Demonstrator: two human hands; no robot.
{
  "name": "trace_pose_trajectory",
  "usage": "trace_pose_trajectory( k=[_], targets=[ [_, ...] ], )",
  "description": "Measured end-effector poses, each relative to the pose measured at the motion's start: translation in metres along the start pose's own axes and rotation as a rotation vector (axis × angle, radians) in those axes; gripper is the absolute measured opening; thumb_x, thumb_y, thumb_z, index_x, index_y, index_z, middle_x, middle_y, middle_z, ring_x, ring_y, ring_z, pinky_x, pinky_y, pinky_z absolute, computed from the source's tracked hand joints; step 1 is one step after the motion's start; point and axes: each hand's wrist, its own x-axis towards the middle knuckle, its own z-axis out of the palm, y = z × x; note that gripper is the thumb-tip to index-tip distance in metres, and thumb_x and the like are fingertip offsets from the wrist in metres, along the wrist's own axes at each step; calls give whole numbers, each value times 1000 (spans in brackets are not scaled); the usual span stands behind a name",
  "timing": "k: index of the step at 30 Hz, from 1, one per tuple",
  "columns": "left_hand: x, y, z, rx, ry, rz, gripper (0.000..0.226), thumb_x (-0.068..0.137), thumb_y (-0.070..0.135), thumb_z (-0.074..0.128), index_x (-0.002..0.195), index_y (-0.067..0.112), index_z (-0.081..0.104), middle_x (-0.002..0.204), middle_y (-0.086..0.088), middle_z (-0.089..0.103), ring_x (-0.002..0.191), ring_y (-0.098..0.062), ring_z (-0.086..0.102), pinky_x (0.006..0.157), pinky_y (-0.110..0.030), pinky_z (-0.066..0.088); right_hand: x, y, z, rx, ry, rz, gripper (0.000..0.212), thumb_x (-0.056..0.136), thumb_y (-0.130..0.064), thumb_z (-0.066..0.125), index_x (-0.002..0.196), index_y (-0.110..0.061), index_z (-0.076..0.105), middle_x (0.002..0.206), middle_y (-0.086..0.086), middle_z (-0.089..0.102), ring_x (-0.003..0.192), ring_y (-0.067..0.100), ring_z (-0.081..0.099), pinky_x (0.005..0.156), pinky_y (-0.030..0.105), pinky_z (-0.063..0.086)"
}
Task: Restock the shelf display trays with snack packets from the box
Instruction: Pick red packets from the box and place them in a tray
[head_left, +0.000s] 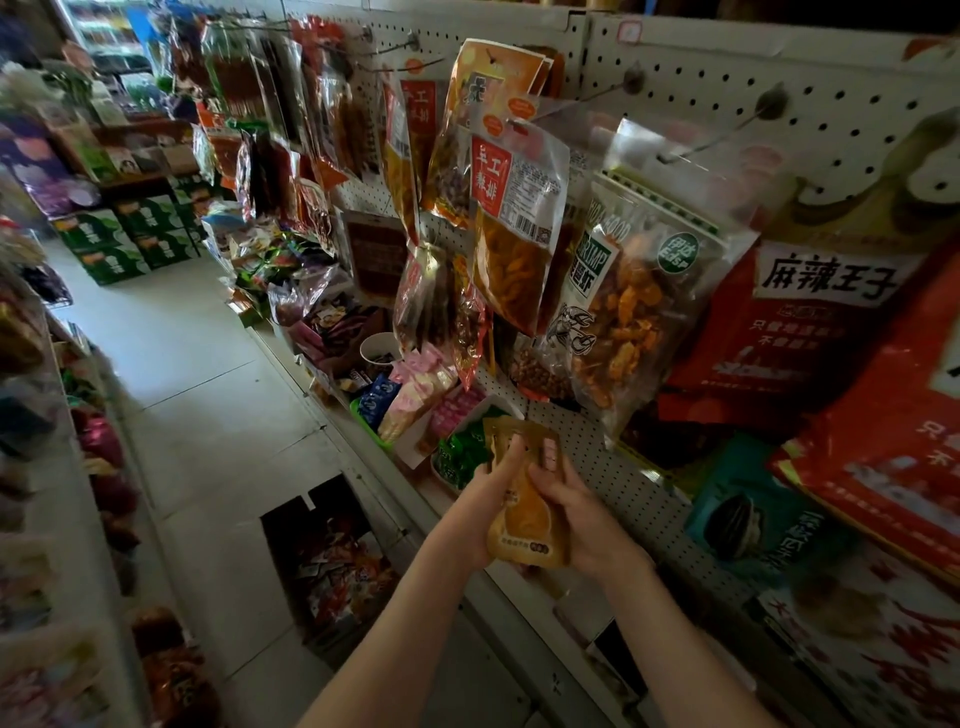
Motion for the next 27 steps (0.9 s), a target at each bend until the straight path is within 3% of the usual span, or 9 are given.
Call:
trace_pose_trajectory(
  k=[4,6,8,10,16,19,22,24,27],
  targets=[
    [4,-2,1,154,79,46,82,65,67,72,130,24,47,119,-8,67,100,-27,70,89,-46,56,3,5,-2,-24,3,6,84,82,-33,71,149,-37,20,130,8,60,112,30,63,97,53,48],
    [7,0,1,321,160,69,93,56,75,72,129,22,50,116,-5,67,98,-22,70,89,-43,56,1,3,-3,-28,38,-16,67,86,-27,66,145,-24,35,120,10,67,105,30,66,90,48,53],
    [9,0,2,405,274,117,78,66,68,72,122,18,50,111,-3,67,96,-20,69,88,-42,57,-3,2,-1,-9,60,-38,44,90,-17,61,133,-15,50,111,12,70,100,31,68,82,44,55],
    [11,-1,4,445,342,139,64,76,62,67,118,18,48,111,-3,64,98,-20,66,90,-42,55,-4,4,-1,8,70,-52,37,93,-15,58,129,-15,53,110,13,70,99,32,68,79,43,56],
    [6,-2,19,506,245,159,66,78,56,69,125,20,40,113,2,61,101,-16,63,85,-34,56,1,7,-8,-27,118,-20,53,95,-56,36,131,-21,54,118,11,67,107,30,66,92,48,52],
    [7,-3,14,643,212,179,53,76,41,78,114,25,45,108,5,62,96,-12,64,80,-30,57,0,14,-14,-16,84,25,60,94,-63,26,127,-23,58,118,9,68,108,28,65,91,47,51],
    [8,-2,0,809,176,179,58,74,38,78,120,26,45,113,5,62,99,-13,63,83,-32,57,-2,16,-20,-192,59,5,49,88,-48,53,131,-26,51,120,2,66,111,24,62,89,40,50],
    [10,-5,-10,925,131,152,80,72,41,78,138,24,36,121,5,60,105,-14,61,89,-35,55,1,12,-31,-381,105,-32,68,81,-31,70,140,-25,38,126,0,58,116,22,56,94,37,47],
    [14,-9,-21,1107,57,145,88,77,40,76,147,26,24,131,2,55,112,-17,57,92,-31,50,6,-7,-44,-654,65,-15,69,81,-17,74,139,-28,37,120,-7,50,114,17,52,87,26,46]
  ],
)
